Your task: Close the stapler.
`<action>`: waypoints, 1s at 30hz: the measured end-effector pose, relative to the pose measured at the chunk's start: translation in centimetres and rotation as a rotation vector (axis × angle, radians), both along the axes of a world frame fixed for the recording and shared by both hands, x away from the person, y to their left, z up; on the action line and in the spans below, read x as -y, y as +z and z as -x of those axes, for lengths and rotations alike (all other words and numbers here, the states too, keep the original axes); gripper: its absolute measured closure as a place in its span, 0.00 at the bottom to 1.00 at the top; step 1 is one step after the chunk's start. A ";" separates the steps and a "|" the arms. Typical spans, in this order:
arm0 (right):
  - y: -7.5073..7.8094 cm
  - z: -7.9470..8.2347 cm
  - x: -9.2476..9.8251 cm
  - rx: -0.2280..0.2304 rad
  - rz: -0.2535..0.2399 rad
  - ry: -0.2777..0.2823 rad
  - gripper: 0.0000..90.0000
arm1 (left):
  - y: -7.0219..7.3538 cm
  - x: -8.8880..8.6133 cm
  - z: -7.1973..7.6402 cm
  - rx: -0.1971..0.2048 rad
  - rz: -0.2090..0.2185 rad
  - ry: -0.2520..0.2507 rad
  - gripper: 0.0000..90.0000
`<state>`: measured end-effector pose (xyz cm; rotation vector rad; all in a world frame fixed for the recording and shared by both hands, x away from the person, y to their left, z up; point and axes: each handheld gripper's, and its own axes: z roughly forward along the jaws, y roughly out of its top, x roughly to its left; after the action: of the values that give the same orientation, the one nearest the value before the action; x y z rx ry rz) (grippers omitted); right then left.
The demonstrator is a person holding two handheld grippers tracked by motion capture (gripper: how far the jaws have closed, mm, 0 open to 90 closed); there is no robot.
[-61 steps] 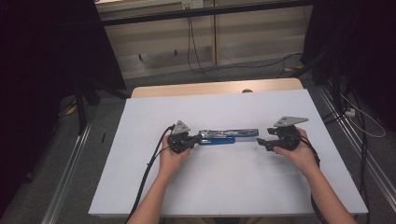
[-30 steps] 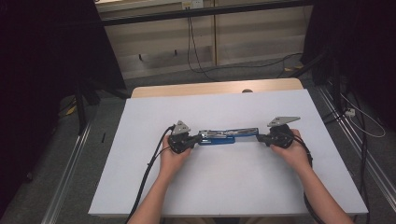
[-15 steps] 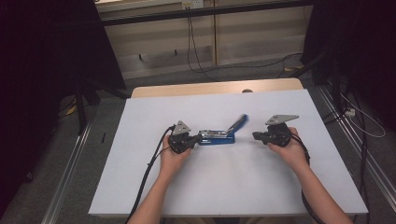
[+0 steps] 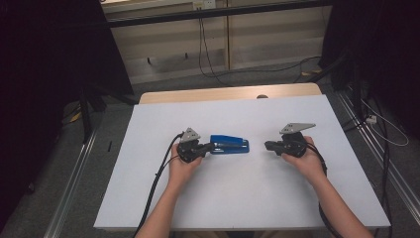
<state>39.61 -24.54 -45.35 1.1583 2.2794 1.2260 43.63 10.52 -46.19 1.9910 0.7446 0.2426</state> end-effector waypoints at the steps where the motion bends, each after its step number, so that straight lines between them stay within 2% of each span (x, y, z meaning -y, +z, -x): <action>1: 0.0 0.1 0.0 -0.003 -0.005 -0.002 0.89 | 0.1 -0.1 0.0 -0.006 -0.004 -0.005 0.97; 3: 0.0 0.2 0.0 -0.002 -0.017 -0.007 0.83 | 0.3 -0.2 0.1 -0.010 -0.009 0.000 0.93; 5: -0.1 0.3 0.0 -0.007 -0.027 -0.013 0.75 | 0.3 -0.2 0.3 -0.017 0.007 0.004 0.88; 7: 0.0 0.6 0.0 -0.009 -0.031 -0.010 0.72 | 0.5 -0.5 0.4 -0.016 -0.001 0.005 0.82; 9: 0.0 0.8 -0.1 -0.010 -0.039 -0.014 0.64 | 0.6 -0.7 0.6 -0.012 0.021 0.014 0.73; 12: 0.1 1.4 -0.2 -0.004 -0.038 0.002 0.60 | 1.3 -1.1 1.2 0.007 0.021 0.013 0.66; 13: 0.1 1.6 -0.2 -0.002 -0.043 -0.003 0.55 | 1.5 -1.3 1.3 0.006 0.032 0.017 0.58; 15: 0.2 2.1 -0.3 -0.003 -0.059 -0.017 0.47 | 2.0 -1.9 1.7 0.006 0.046 0.021 0.55; 17: 0.4 2.5 -0.3 0.003 -0.059 -0.022 0.44 | 2.3 -2.3 2.0 0.000 0.060 0.027 0.47; 21: 1.0 3.6 -0.2 0.020 -0.075 -0.046 0.38 | 2.6 -3.1 2.7 -0.005 0.073 0.031 0.40; 30: 1.3 6.0 -0.2 0.041 -0.073 -0.036 0.31 | 3.3 -4.8 4.1 0.015 0.069 0.046 0.29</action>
<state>33.61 -24.38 -44.06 1.1828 2.1908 1.3176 39.55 15.36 -42.84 1.9069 0.7793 0.2558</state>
